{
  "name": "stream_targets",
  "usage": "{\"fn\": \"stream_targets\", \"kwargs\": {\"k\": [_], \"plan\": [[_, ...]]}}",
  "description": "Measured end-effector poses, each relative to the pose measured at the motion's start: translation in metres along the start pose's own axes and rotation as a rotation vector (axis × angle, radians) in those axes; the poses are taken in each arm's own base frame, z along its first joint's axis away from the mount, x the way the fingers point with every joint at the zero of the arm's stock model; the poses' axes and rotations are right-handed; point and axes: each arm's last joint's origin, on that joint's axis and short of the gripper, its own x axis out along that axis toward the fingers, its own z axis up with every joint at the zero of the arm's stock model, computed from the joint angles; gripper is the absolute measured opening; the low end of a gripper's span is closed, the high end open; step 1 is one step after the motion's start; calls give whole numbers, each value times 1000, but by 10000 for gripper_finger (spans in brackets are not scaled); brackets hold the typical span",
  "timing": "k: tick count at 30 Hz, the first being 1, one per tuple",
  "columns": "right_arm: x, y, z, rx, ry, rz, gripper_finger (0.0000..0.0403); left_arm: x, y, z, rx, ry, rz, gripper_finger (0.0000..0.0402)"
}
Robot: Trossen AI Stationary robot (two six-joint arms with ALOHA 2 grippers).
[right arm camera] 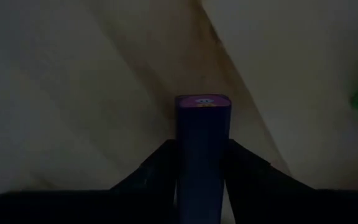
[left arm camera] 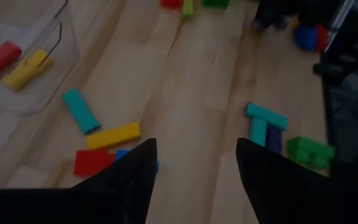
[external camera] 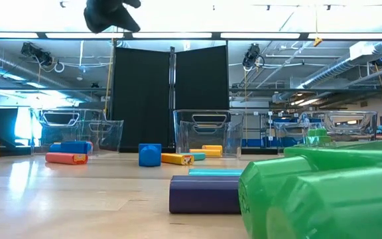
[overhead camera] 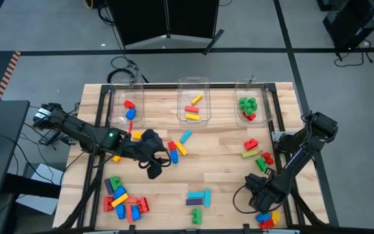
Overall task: Sort blocks by size
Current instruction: Put the purple block into the middle transparent bin
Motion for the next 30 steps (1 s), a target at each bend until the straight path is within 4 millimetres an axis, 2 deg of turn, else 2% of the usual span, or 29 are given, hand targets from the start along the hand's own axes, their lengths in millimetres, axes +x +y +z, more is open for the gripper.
{"fn": "stream_targets", "kwargs": {"k": [7, 13, 17, 23, 30], "plan": [[-20, 9, 17, 34, -75, 13, 117, 0, -2, 4, -23, -45, -15, 228], [-52, 14, 50, 51, -157, 1, 117, -1, 0, 2, 78, -25, 3, 228], [-76, 13, 84, 66, -223, 14, 117, -9, 8, -3, 152, 19, 68, 227], [-116, 0, 145, 51, -317, 68, 117, -33, 22, -7, 238, 13, 99, 227], [-177, -39, 214, 105, -515, 102, 117, -61, 60, -47, 225, -28, 76, 227]]}}
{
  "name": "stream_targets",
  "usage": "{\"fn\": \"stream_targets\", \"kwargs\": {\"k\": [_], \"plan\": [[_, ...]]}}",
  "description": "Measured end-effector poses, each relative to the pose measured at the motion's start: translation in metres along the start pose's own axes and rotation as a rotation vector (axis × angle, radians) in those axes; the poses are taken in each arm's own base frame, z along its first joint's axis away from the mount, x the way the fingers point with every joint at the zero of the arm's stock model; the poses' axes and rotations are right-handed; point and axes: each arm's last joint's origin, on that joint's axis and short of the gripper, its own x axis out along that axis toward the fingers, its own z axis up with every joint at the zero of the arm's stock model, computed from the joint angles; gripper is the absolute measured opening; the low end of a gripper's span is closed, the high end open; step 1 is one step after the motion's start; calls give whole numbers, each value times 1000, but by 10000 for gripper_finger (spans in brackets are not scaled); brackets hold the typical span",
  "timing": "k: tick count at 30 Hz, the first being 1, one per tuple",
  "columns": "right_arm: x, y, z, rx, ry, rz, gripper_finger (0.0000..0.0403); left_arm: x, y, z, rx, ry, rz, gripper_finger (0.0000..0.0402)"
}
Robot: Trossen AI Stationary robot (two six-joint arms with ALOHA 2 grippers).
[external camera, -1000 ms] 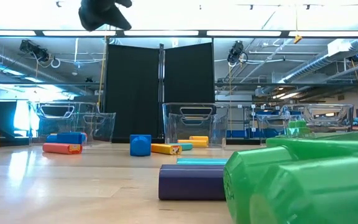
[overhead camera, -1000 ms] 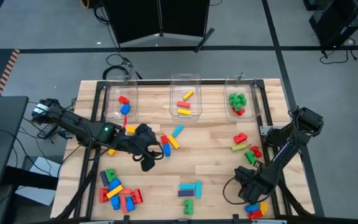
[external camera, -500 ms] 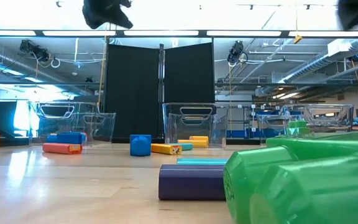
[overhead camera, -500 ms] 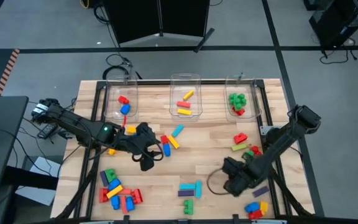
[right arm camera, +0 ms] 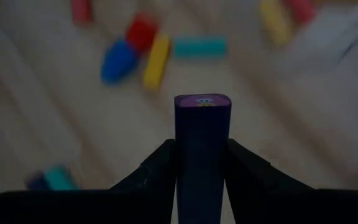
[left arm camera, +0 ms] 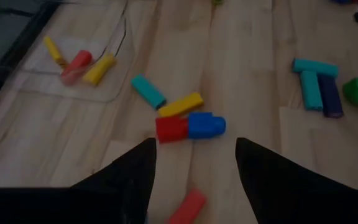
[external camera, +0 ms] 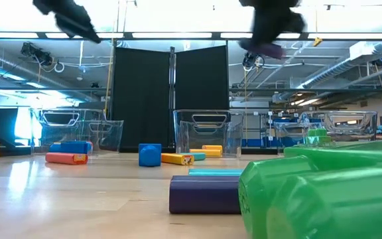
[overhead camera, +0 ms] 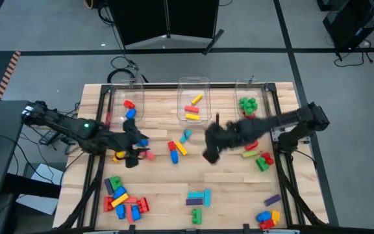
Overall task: Sort blocks by size
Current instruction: Put the purple block into the middle transparent bin, then put the green 2 stud game piece into the right transparent bin
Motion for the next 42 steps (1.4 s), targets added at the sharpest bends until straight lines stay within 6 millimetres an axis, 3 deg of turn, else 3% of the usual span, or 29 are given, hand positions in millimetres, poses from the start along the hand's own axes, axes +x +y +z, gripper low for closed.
{"fn": "stream_targets", "kwargs": {"k": [4, 7, 12, 16, 22, 28, 31, 36, 42], "plan": [[-16, -24, 53, 50, -119, 0, 117, -12, 13, -23, -24, -44, -29, 227], [-15, -38, 91, 59, -174, -30, 117, -18, 21, -36, -35, -73, -39, 227], [19, -58, 145, 46, -159, -68, 117, -23, 29, -51, -46, -94, -37, 227], [56, -83, 173, 118, -106, -85, 117, -30, 34, -56, -46, -94, -34, 227], [121, -112, 178, 215, 90, -104, 117, -36, 39, -62, -39, -88, -9, 227], [169, -118, 171, 238, 234, -81, 117, -37, 41, -63, -41, -93, 9, 227], [191, -120, 165, 251, 299, -80, 140, -37, 41, -63, -43, -92, 11, 227], [206, -121, 161, 245, 345, -78, 181, -37, 41, -63, -44, -93, 15, 227], [199, -120, 163, 226, 324, -63, 190, -37, 42, -63, -51, -95, 23, 227]]}}
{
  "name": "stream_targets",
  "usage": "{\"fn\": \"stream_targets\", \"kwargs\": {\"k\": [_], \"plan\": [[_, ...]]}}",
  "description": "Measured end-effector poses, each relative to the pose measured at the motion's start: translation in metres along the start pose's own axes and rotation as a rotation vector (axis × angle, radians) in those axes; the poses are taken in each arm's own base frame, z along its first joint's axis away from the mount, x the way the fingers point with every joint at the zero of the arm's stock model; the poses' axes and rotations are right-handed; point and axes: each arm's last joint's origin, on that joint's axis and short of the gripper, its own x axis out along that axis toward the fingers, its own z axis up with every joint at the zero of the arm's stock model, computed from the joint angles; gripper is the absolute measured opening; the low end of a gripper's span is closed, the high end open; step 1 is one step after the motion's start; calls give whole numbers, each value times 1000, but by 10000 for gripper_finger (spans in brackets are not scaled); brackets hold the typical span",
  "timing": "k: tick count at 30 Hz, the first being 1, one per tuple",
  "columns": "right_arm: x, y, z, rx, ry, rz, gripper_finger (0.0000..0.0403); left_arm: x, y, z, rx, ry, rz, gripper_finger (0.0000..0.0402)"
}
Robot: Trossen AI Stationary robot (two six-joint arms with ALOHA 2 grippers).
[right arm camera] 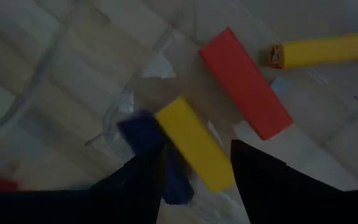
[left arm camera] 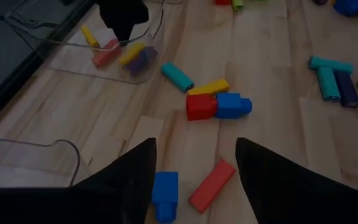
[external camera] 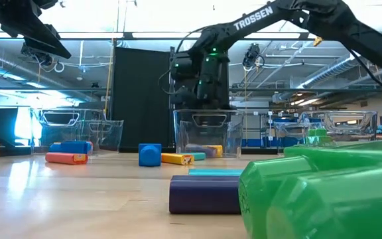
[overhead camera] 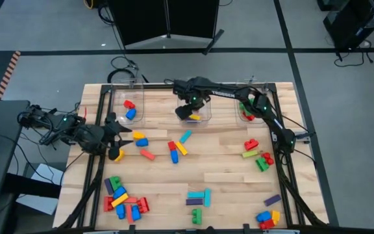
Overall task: Sort blocks by size
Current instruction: Put the green 2 stud game piece into the right transparent bin
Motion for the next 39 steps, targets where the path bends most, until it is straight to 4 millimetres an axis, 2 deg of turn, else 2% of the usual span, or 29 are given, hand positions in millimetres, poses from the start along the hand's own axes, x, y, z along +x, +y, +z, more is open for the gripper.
{"fn": "stream_targets", "kwargs": {"k": [4, 10, 15, 20, 24, 27, 34, 39], "plan": [[-23, -1, -2, -22, -40, 21, 185, 0, 0, 0, -2, -6, 15, 227], [-81, 2, -19, -43, -177, -5, 174, 1, 0, 1, -6, -9, 23, 225], [-132, 16, -56, -106, -284, -86, 167, 8, -8, 11, -40, 47, 32, 207], [-164, 31, -108, -221, -334, -226, 166, 24, -26, 27, -20, 188, 43, 188], [-167, 38, -153, -317, -314, -221, 165, 37, -49, 42, 40, 284, 11, 182], [-166, 35, -191, -337, -323, -185, 161, 45, -68, 50, 66, 330, 0, 182], [-158, 16, -290, -253, -325, -19, 154, 52, -109, 66, 189, 378, -66, 182], [-148, 6, -342, -202, -315, 95, 148, 60, -133, 66, 285, 417, -105, 182]]}}
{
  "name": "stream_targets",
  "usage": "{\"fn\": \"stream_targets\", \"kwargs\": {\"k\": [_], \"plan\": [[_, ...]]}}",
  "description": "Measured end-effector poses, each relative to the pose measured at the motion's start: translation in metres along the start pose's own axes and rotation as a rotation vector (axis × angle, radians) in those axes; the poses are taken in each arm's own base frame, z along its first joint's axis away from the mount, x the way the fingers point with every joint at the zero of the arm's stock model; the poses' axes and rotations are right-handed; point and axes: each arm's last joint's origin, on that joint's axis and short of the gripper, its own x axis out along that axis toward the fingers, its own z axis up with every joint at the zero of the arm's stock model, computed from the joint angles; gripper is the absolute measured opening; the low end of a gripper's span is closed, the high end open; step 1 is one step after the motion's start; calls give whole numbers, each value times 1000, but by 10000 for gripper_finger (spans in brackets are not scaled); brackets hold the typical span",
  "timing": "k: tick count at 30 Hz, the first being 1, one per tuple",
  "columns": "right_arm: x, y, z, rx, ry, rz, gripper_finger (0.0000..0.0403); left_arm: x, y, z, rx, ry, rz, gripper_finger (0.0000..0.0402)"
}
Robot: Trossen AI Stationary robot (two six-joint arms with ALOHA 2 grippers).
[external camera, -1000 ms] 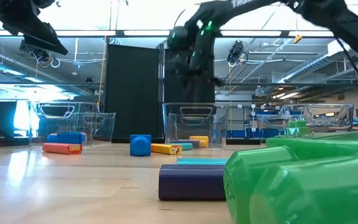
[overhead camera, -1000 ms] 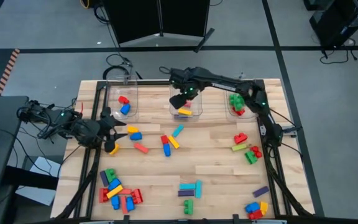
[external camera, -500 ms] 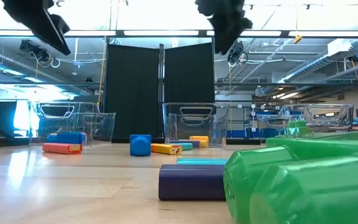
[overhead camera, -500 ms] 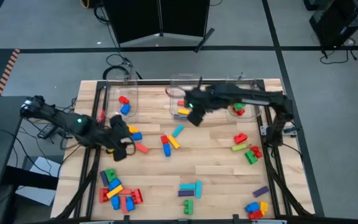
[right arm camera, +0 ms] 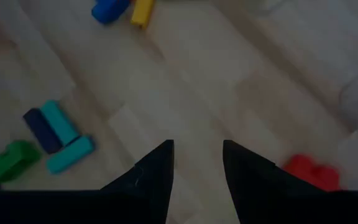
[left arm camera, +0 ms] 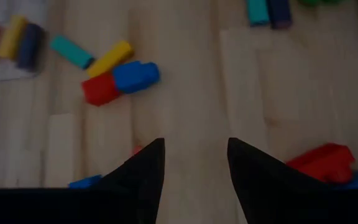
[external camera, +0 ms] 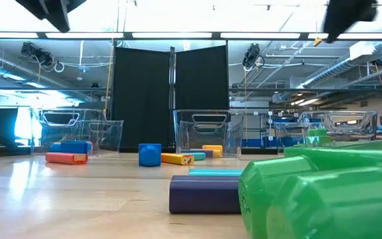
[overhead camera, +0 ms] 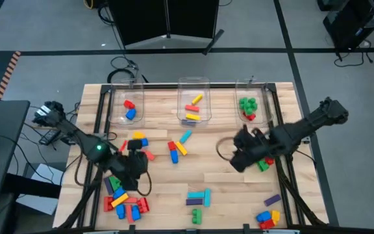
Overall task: Sort blocks by size
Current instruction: Put the green 2 stud game piece into the right transparent bin
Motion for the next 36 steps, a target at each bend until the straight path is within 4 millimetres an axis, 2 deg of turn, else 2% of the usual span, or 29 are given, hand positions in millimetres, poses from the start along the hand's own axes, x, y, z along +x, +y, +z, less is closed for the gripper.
{"fn": "stream_targets", "kwargs": {"k": [5, 11, 13, 17, 25, 36], "plan": [[7, 1, -32, 23, 10, 26, 142, 16, -15, 4, 84, 91, -73, 182], [13, 9, -49, 6, 32, 18, 137, 33, -27, 2, 78, 216, -199, 182], [14, 12, -52, -1, 33, 30, 137, 36, -30, 2, 51, 244, -243, 182], [16, 17, -55, -11, 35, 39, 137, 40, -32, 2, -53, 263, -214, 182], [18, 18, -56, -2, 32, 38, 135, 44, -28, 4, -465, 237, -70, 182], [18, 18, -55, 8, 5, 35, 132, 44, -25, 3, -549, 240, -19, 182]]}}
